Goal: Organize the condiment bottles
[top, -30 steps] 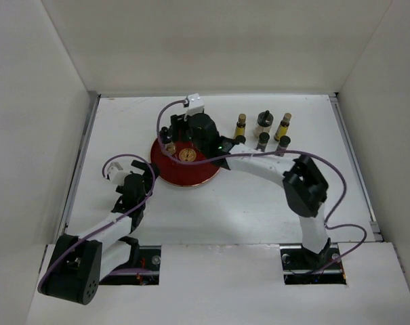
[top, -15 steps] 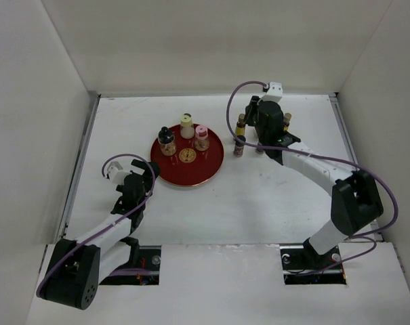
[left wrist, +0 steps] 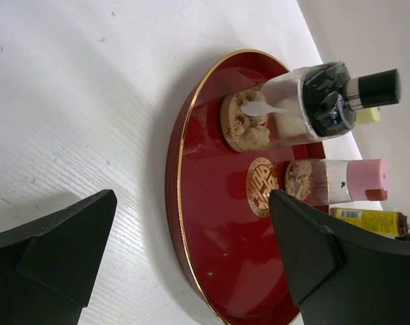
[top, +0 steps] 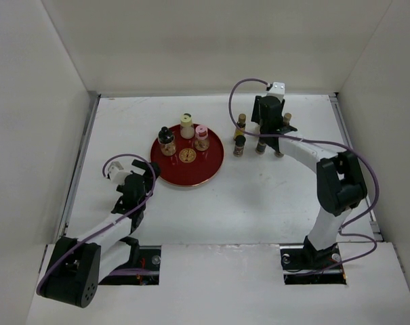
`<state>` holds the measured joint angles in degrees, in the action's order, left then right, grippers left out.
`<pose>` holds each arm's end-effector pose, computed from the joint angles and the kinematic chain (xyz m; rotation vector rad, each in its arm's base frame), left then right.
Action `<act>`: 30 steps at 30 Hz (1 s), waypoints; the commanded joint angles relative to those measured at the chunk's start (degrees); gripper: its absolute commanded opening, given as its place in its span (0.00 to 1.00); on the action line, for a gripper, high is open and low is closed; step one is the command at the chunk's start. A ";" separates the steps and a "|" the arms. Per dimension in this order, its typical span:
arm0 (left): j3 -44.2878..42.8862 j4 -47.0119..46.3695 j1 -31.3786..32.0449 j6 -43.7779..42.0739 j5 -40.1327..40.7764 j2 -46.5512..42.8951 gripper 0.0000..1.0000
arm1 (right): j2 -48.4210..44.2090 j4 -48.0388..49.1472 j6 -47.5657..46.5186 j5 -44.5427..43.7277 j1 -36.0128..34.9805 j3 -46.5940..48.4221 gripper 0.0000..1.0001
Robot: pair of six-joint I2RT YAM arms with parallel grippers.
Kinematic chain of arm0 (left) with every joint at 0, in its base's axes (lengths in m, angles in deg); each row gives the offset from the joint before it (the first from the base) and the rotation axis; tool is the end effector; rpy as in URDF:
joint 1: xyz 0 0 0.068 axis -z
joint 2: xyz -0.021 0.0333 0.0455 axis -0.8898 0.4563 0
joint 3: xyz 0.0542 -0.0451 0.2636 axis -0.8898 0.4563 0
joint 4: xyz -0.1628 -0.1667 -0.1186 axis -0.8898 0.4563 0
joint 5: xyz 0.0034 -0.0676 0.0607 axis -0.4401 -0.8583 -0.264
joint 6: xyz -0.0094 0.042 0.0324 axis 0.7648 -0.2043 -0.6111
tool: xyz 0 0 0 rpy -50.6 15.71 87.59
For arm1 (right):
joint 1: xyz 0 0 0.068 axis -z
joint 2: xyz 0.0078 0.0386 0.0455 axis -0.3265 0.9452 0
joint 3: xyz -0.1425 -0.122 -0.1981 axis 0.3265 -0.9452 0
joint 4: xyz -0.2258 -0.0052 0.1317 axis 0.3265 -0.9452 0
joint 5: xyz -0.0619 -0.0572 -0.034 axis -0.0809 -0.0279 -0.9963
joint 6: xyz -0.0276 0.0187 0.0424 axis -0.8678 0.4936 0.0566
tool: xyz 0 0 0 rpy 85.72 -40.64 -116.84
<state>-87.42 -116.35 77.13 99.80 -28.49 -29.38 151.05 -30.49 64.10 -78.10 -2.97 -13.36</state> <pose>0.1807 -0.0321 0.1512 -0.9930 1.6776 -0.4949 0.3942 0.1407 0.2667 0.1644 1.8640 -0.0956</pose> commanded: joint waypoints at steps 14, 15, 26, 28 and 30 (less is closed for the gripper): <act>-0.17 -4.00 -0.09 -0.28 0.30 1.79 1.00 | 6.29 0.37 -0.33 0.42 3.87 7.01 0.38; -0.08 -4.09 -0.09 -0.11 0.30 1.96 1.00 | 6.55 0.28 -0.33 0.69 4.05 7.27 0.36; 0.27 -4.79 -0.27 -0.37 0.22 1.35 1.00 | -0.47 5.20 1.43 0.78 4.31 5.60 0.17; 0.27 -4.79 -0.27 -0.11 0.04 1.70 1.00 | -2.66 5.12 1.17 0.69 4.14 6.48 0.16; 0.27 -4.79 -0.18 -0.02 0.04 1.44 1.00 | -5.47 4.94 0.56 0.51 4.05 6.92 0.16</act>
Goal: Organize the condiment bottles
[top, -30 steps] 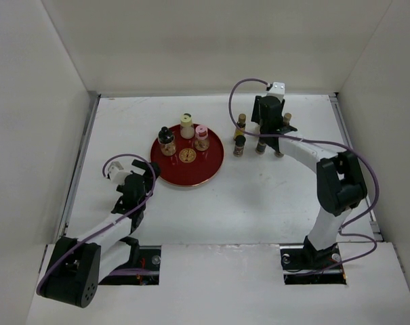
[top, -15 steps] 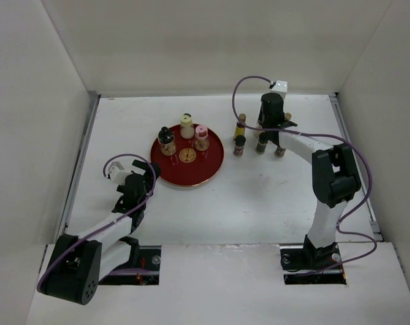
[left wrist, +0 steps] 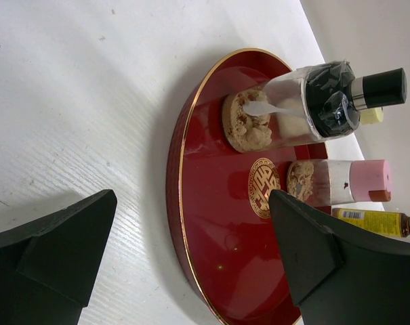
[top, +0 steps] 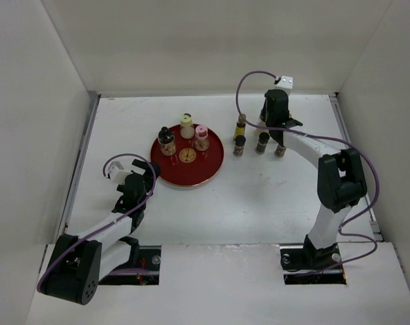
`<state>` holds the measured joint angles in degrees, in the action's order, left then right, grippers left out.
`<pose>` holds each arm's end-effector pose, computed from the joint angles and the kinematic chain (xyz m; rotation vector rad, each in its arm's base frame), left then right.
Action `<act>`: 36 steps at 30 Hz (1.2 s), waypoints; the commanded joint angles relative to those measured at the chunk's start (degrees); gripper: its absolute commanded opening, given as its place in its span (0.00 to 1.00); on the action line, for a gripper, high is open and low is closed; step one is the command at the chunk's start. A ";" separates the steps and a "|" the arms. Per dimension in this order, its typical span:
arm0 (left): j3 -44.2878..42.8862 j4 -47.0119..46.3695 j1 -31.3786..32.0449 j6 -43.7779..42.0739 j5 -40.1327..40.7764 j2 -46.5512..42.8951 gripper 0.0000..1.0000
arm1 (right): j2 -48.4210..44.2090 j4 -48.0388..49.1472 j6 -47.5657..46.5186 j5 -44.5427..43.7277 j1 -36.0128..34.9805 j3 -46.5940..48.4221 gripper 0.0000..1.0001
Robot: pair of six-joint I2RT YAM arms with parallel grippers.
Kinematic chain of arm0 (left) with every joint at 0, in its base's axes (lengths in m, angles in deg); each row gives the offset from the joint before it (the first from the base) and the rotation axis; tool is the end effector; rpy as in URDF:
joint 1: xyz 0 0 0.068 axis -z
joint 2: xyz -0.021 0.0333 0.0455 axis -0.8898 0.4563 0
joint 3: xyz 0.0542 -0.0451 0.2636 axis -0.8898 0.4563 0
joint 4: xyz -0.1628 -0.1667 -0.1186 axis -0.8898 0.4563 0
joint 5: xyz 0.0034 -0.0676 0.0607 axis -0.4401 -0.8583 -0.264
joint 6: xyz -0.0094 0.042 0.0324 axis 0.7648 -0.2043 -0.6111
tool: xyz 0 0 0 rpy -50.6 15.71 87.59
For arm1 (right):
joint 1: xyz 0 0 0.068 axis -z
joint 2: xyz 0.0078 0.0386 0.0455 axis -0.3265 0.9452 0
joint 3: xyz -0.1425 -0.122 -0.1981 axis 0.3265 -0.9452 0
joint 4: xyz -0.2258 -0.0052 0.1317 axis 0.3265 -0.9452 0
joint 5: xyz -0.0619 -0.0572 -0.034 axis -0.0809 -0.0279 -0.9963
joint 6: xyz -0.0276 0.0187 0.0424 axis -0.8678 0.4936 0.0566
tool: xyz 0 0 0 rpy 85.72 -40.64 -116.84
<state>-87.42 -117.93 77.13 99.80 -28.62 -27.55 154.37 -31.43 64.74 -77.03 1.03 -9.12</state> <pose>0.1829 -0.0327 0.1487 -0.9929 1.6828 -0.4941 0.4182 0.1184 0.2667 0.2275 1.8615 -0.1188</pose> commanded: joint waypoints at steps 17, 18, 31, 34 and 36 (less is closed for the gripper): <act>0.89 -2.87 -1.23 2.88 -0.09 -0.48 1.00 | -22.26 5.79 -0.87 3.40 -23.14 2.85 0.17; 0.98 -2.78 -1.49 2.97 -0.09 -0.92 1.00 | -21.39 5.79 -0.61 3.48 -24.98 3.12 0.17; 1.94 -1.37 -5.54 3.93 -2.38 -3.04 1.00 | 0.23 6.32 2.03 4.81 -39.23 15.51 0.17; 2.03 -1.37 -5.54 3.93 -2.90 -2.86 1.00 | 4.97 8.51 2.82 3.84 -40.64 17.18 0.16; 1.95 -1.37 -5.45 3.93 -3.60 -3.39 1.00 | 7.09 9.92 2.47 2.35 -41.60 17.45 0.16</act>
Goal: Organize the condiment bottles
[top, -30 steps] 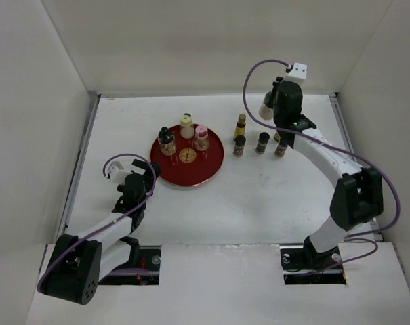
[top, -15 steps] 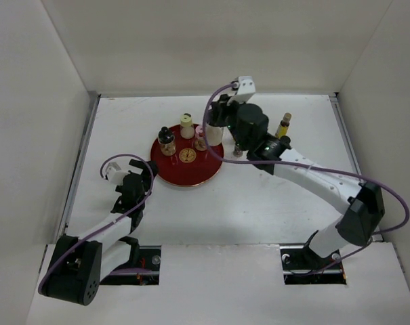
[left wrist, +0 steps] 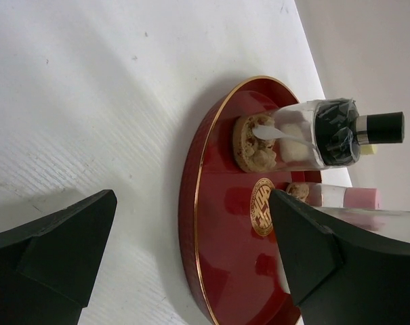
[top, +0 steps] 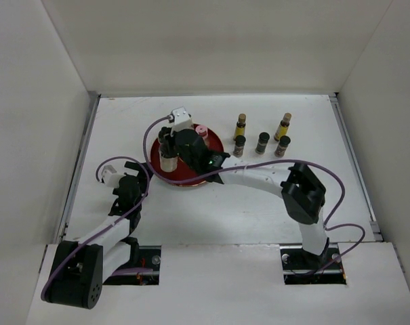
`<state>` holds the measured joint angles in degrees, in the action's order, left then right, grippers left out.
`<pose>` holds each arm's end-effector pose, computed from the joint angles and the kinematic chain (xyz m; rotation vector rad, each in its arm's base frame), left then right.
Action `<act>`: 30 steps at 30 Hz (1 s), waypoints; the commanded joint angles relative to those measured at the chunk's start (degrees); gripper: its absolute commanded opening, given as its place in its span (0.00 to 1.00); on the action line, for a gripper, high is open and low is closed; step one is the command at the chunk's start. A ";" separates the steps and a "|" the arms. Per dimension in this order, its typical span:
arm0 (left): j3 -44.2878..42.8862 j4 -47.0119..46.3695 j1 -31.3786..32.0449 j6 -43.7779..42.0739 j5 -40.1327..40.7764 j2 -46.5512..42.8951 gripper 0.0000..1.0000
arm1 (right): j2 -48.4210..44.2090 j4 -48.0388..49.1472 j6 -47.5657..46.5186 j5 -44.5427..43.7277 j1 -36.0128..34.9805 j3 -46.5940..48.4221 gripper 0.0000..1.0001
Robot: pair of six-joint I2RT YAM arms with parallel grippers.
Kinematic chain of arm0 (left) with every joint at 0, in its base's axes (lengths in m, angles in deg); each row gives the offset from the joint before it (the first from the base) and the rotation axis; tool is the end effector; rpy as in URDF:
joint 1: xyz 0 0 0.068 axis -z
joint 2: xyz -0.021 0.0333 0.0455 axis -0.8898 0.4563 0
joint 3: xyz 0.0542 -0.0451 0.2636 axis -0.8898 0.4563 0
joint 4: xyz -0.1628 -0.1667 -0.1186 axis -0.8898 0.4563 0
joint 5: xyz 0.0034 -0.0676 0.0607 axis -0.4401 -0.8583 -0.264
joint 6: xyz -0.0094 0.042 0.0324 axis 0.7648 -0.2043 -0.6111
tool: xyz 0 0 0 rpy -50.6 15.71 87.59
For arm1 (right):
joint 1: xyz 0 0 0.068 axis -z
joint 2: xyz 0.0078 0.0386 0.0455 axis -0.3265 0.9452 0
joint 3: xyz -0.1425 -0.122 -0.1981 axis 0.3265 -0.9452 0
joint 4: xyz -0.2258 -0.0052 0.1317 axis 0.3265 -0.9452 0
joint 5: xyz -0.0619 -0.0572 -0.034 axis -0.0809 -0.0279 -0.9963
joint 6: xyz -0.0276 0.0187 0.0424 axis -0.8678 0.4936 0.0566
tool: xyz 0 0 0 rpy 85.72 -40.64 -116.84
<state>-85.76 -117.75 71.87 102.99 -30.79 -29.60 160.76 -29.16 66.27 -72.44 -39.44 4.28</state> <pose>0.1786 -0.0161 0.1452 -1.0960 1.6220 -0.5065 0.2599 0.3967 0.3036 -0.3876 1.7284 0.5516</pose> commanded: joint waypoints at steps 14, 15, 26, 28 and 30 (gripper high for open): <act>0.37 -1.55 0.25 0.57 -1.18 -1.07 1.00 | 8.01 15.11 0.59 -9.36 -2.98 0.45 0.26; 0.37 -1.55 0.17 0.74 -1.35 -0.90 1.00 | 8.36 16.08 0.59 -9.37 -3.24 0.10 0.30; 0.37 -1.55 0.17 0.65 -1.44 -0.72 1.00 | -3.13 17.14 0.15 -7.09 -2.81 -7.01 0.76; 0.37 -1.55 0.08 0.83 -1.79 -0.89 1.00 | -7.96 17.49 0.23 -6.29 -1.40 -10.96 0.78; 0.28 -1.72 0.34 0.57 -1.53 -0.98 1.00 | -13.06 17.67 0.58 -5.76 1.05 -15.35 0.77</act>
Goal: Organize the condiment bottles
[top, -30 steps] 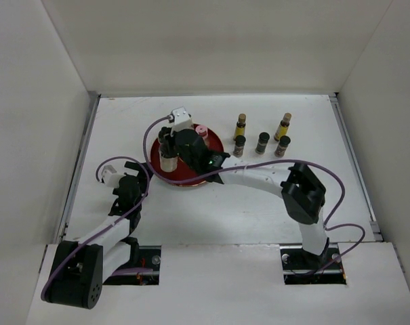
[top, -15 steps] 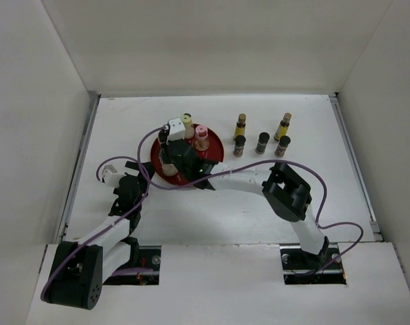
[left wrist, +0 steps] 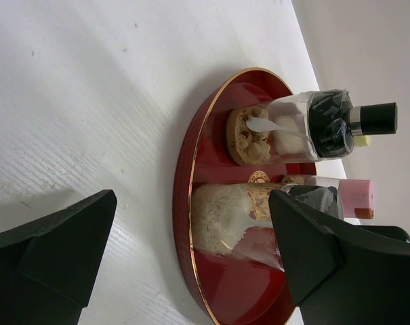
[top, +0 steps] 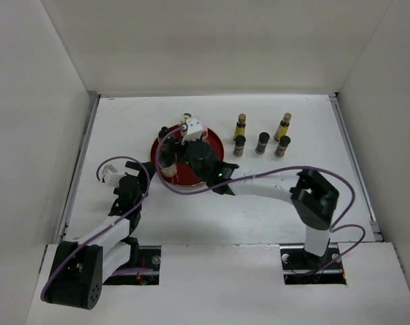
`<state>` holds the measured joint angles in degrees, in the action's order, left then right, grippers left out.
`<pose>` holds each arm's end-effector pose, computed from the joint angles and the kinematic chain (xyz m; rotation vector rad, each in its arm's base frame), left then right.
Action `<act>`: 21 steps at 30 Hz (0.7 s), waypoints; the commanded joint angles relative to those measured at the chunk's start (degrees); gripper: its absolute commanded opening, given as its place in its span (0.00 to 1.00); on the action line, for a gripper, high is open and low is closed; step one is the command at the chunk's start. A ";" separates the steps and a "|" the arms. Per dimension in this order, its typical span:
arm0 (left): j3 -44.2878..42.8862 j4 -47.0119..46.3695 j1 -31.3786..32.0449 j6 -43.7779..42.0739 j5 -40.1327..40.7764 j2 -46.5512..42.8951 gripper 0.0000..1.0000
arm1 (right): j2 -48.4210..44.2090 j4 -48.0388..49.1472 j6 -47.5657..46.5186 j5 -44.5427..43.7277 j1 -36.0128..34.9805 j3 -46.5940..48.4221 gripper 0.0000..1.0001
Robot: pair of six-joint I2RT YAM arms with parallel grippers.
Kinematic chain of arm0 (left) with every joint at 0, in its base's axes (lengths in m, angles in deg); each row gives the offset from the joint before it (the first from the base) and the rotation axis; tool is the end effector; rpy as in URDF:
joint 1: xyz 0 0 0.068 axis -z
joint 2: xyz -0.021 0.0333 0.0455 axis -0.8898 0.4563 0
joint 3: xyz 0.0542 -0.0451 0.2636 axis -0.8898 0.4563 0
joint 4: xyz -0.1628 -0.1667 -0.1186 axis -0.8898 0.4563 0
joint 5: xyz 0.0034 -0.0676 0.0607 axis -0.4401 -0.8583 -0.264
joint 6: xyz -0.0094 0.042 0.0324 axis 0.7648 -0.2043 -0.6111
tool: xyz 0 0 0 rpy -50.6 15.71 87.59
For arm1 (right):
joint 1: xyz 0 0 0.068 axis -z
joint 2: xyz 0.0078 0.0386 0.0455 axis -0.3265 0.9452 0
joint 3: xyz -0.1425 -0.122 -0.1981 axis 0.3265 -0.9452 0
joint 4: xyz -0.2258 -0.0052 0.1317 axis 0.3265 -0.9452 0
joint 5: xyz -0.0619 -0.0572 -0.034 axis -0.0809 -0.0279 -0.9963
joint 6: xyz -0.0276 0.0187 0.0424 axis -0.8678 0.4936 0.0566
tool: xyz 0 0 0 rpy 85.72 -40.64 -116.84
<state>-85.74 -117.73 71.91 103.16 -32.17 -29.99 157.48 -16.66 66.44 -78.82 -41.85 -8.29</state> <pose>0.1784 -0.0170 0.1461 -1.0861 1.6300 -0.5341 0.2344 0.3846 0.2751 -0.3071 1.6811 0.5260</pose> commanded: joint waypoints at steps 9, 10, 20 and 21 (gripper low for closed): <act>0.17 -2.10 0.30 0.30 -0.59 -0.06 1.00 | -13.60 -12.03 3.75 3.17 23.14 -3.79 0.22; 0.26 -1.92 0.21 0.30 -0.68 -0.58 1.00 | -12.28 -14.15 3.40 2.91 24.64 -2.47 0.25; 0.00 -2.27 0.47 -0.05 0.02 0.72 1.00 | -2.26 -17.07 -1.08 -1.40 28.69 2.29 0.71; 0.00 -2.36 0.47 0.13 -0.33 1.16 1.00 | -1.20 -16.89 -1.08 -1.49 28.96 2.99 0.71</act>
<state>-85.74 -117.82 72.24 103.16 -32.52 -29.64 155.49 -34.16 66.44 -78.49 -12.98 -9.69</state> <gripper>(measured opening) 0.997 0.703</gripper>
